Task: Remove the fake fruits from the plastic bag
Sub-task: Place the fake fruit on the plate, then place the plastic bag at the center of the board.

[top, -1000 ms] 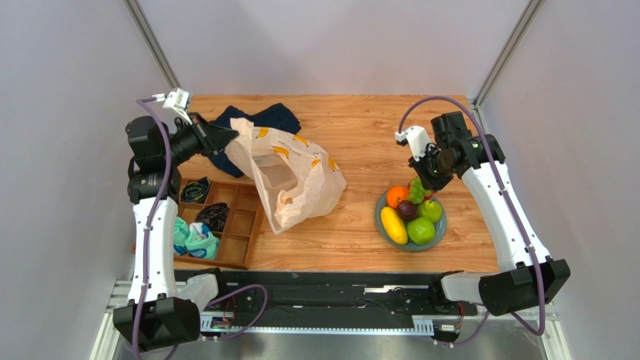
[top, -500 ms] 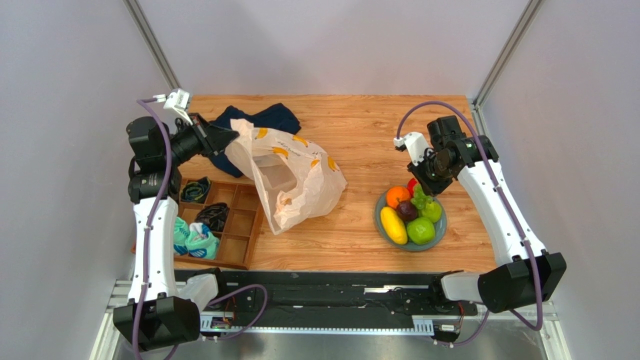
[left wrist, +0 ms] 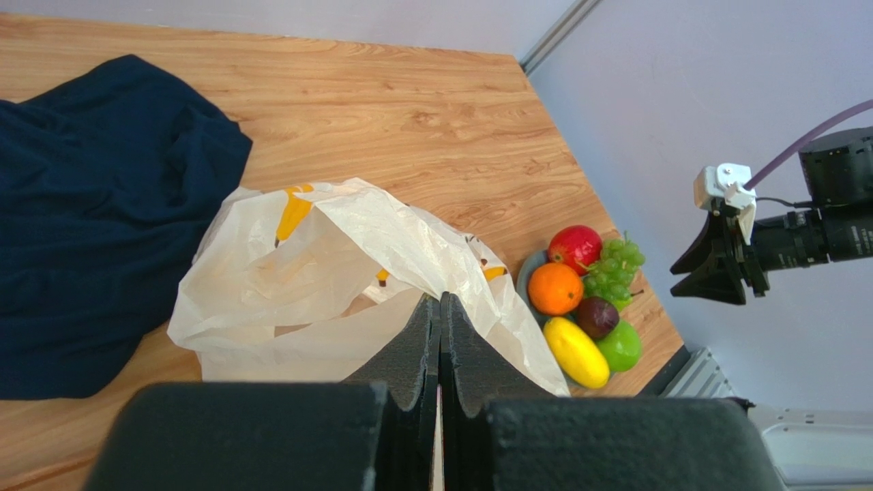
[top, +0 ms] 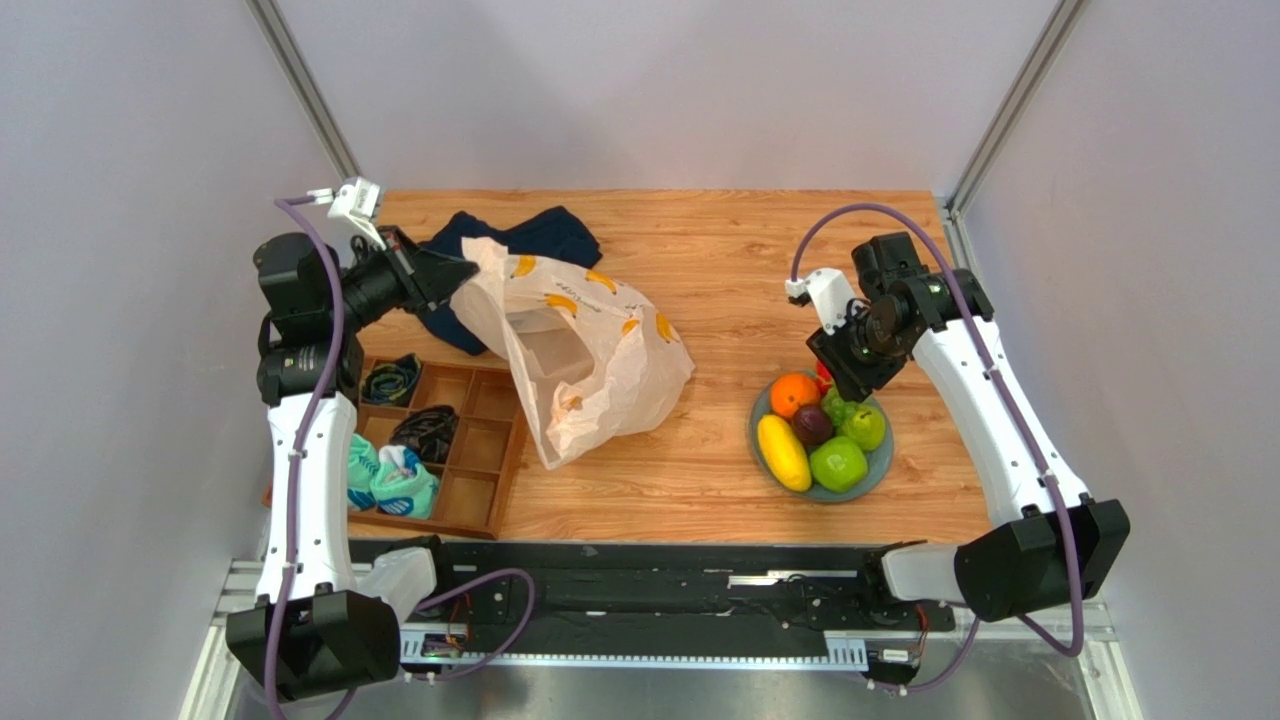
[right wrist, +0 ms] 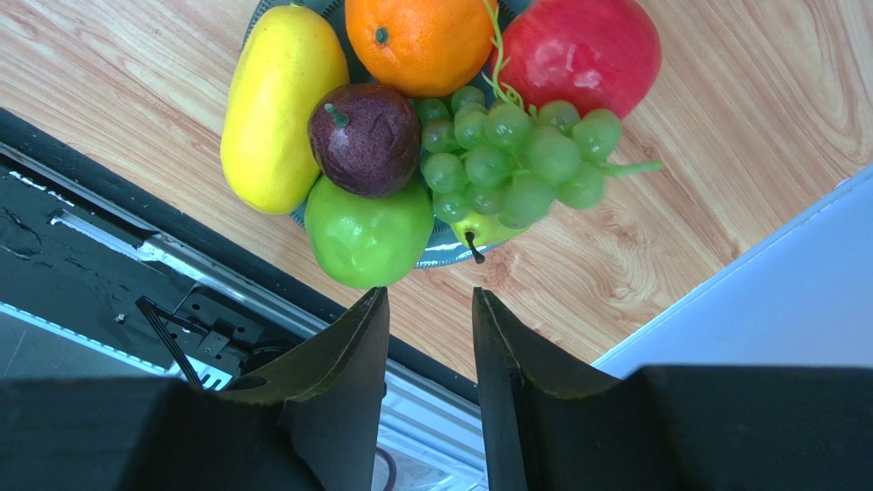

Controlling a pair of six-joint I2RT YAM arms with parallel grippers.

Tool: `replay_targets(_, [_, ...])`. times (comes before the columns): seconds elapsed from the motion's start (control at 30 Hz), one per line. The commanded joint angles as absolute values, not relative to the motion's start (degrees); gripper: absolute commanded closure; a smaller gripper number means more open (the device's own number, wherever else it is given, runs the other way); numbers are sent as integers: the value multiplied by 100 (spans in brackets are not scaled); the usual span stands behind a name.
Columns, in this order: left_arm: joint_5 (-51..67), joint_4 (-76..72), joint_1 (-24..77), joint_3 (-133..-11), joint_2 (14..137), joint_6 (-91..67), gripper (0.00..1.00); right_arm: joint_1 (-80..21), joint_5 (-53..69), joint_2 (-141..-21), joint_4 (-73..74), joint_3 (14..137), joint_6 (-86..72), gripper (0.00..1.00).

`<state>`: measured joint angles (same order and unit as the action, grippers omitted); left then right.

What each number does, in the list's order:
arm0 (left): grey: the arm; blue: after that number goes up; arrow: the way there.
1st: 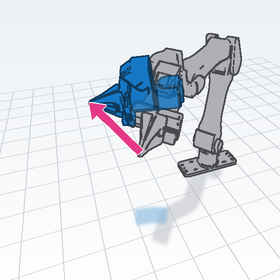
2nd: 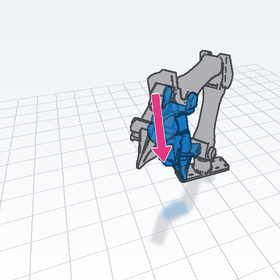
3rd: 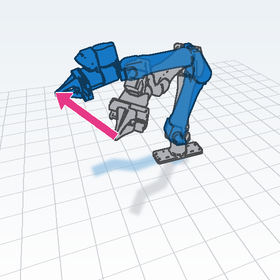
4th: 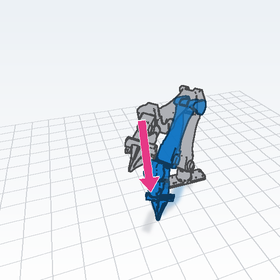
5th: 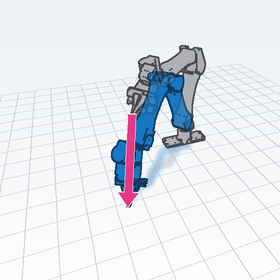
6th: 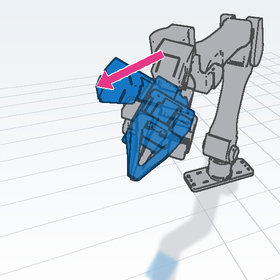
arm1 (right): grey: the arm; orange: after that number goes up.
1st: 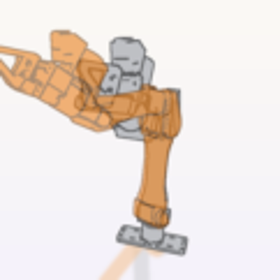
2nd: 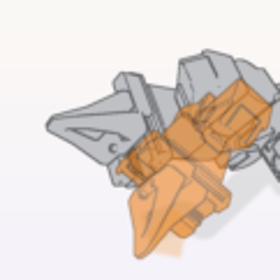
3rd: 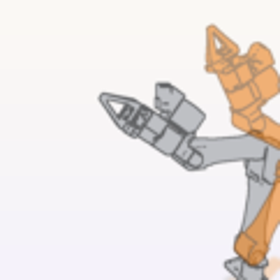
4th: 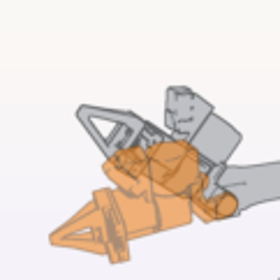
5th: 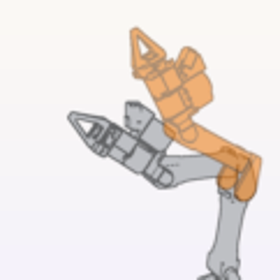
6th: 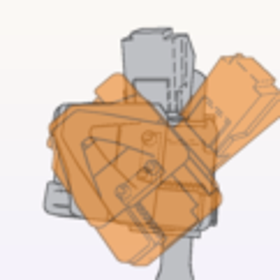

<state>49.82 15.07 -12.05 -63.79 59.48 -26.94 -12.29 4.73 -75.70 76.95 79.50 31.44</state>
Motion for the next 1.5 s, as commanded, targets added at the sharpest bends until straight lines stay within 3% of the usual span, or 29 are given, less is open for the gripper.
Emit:
replay_targets(0.0, [5098, 1266, -1239, -6319, 5959, -2733, 100, -1222, 580, -7638, 7699, 8033, 3164, 60])
replay_targets(0.3, [5089, 1248, -1248, -6319, 6003, -2742, 100, -1222, 571, -7664, 7673, 8244, 3129, 59])
replay_targets(0.4, [5089, 1239, -1239, -6354, 6029, -2742, 100, -1222, 440, -7568, 7472, 8455, 2962, 50])
replay_targets(0.43, [5098, 1239, -1248, -6381, 6038, -2751, 100, -1222, 292, -7463, 7227, 8516, 2910, 28])
replay_targets(0.5, [5089, 1239, -1239, -6433, 6082, -2742, 96, -1213, 106, -7313, 6866, 8621, 2726, 0])
replay_targets(0.57, [5080, 1257, -1248, -6530, 6108, -2742, 87, -1213, -307, -7059, 6225, 8640, 2593, 0])
replay_targets(0.6, [5071, 1274, -1239, -6565, 6135, -2725, 70, -1204, -499, -6997, 6040, 8640, 2445, 0])
replay_targets(0.67, [5054, 1327, -1239, -6671, 6161, -2698, 56, -1169, -711, -6909, 5547, 8648, 2216, 0])
replay_targets(0.7, [5062, 1327, -1239, -6706, 6196, -2690, 26, -1134, -860, -6943, 5450, 8648, 2067, 0])
replay_targets(0.73, [5080, 1345, -1239, -6767, 6205, -2663, 21, -1108, -922, -6969, 5371, 8701, 1839, 0])
replay_targets(0.97, [5071, 1432, -1239, -7048, 6249, -2497, 16, -1072, -2205, -7647, 5388, 8500, 528, 0])
replay_targets(1.2, [4633, 2152, -1239, -7653, 6319, -1637, 10, -1072, -2058, -7392, 5282, 8306, 457, 0])
replay_targets(1.33, [3679, 3214, -1003, -8217, 6425, -240, 5, -1081, -1934, -7260, 5291, 8095, 527, 0])
replay_targets(1.47, [3226, 3375, -791, -8393, 6206, 254, 5, -1081, -1846, -7190, 5309, 8016, 580, 0])
